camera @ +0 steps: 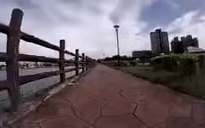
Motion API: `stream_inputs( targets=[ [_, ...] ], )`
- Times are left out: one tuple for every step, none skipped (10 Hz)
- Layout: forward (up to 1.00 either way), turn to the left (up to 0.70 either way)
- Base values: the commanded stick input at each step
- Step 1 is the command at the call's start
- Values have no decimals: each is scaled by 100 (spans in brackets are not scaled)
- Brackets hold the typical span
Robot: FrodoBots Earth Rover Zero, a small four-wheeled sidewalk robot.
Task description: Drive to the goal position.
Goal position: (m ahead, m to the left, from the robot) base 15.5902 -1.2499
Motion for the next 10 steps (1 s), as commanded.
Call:
stream_inputs(
  targets=[
    [70, 11],
    [70, 11],
    [70, 11],
    [70, 11],
    [70, 11],
    [70, 11],
    [70, 11],
    [70, 11],
    [70, 11],
    [70, 11]
  ],
)
